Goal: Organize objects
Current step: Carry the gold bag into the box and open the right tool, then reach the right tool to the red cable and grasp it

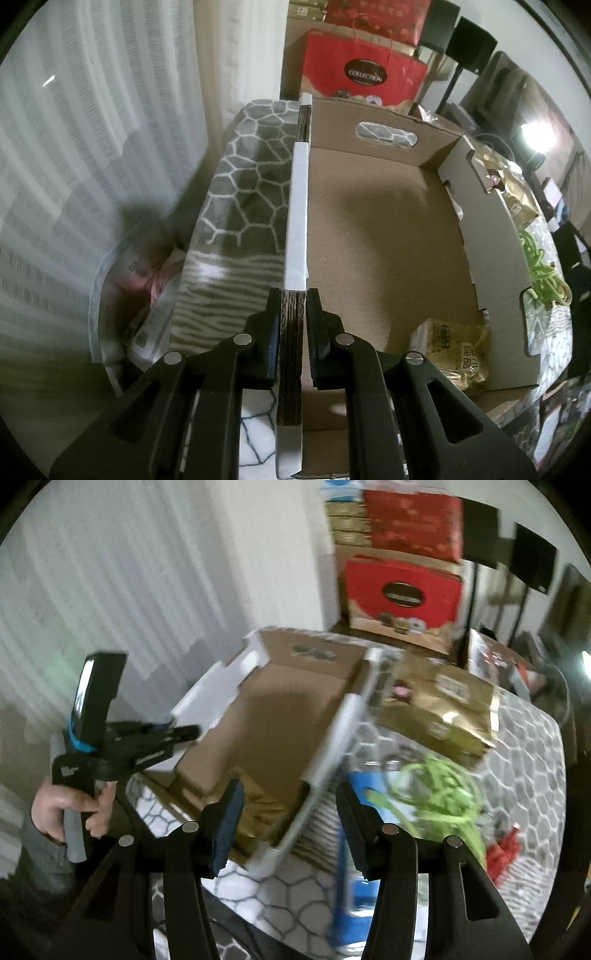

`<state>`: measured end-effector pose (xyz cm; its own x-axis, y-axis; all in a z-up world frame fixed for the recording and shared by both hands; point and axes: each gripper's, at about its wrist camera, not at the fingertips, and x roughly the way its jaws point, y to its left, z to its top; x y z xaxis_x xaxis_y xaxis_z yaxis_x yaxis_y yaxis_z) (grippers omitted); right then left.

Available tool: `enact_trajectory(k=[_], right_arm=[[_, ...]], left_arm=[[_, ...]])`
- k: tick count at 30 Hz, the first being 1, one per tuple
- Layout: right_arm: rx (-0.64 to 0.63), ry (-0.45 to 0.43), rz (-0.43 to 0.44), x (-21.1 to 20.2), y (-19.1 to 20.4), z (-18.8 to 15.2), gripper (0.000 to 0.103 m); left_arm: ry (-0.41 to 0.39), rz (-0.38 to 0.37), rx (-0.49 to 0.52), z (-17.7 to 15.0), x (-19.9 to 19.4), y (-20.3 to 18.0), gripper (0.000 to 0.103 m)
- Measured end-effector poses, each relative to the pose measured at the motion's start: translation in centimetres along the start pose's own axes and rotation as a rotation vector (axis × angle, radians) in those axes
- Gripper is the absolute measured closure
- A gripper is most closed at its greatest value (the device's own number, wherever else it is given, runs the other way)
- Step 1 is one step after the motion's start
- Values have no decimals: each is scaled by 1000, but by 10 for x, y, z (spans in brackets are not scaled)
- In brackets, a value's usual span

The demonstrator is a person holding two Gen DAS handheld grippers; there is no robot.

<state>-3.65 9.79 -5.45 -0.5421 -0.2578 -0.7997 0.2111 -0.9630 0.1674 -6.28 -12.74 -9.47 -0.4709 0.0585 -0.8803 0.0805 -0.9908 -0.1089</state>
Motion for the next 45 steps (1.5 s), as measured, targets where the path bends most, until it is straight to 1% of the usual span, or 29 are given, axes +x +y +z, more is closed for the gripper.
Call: enact_trajectory(k=[9,18,21,24,27,28,31,33,36,39,40,41,44,45], right_arm=[[143,-19,-100,-26,-65,-10,47],[275,2,-247,-29,-126,-31,45],[346,18,-280,-26,-150,-41,44],[416,36,-282,-21,-166,-50,43],[472,60,-263,-12,-177,-59,43],[491,66,-250,-9,-180,-62,44],[554,83,-171,-1,-186,-66,44],[578,88,-142,2,-188,-68,44],[573,86,-146,2,-184,-65,47],[558,87,-151,3,-180,-64,52],[551,87,-153,4,-178,-62,55],[543,86,-152,5,-176,-61,60],[521,90,-164,8,-173,-58,66],[518,92,-167,9,-173,-57,66]], left_arm=[[1,-1,0,0,0,0,92],[3,2,-2,-1,2,-1,92],[4,2,-2,-1,2,-1,92],[3,3,-1,-1,2,-1,92],[3,2,-2,0,1,-1,92],[4,1,-2,0,1,-1,92],[4,1,0,-1,2,-1,92],[4,2,1,-1,2,0,92],[4,2,0,-2,2,-1,92],[5,2,-1,-2,3,-1,92],[4,2,-2,-2,3,-1,92],[4,1,-3,-2,3,-1,92],[6,-1,-4,-2,3,-1,92],[6,-2,-4,-2,3,-1,92]])
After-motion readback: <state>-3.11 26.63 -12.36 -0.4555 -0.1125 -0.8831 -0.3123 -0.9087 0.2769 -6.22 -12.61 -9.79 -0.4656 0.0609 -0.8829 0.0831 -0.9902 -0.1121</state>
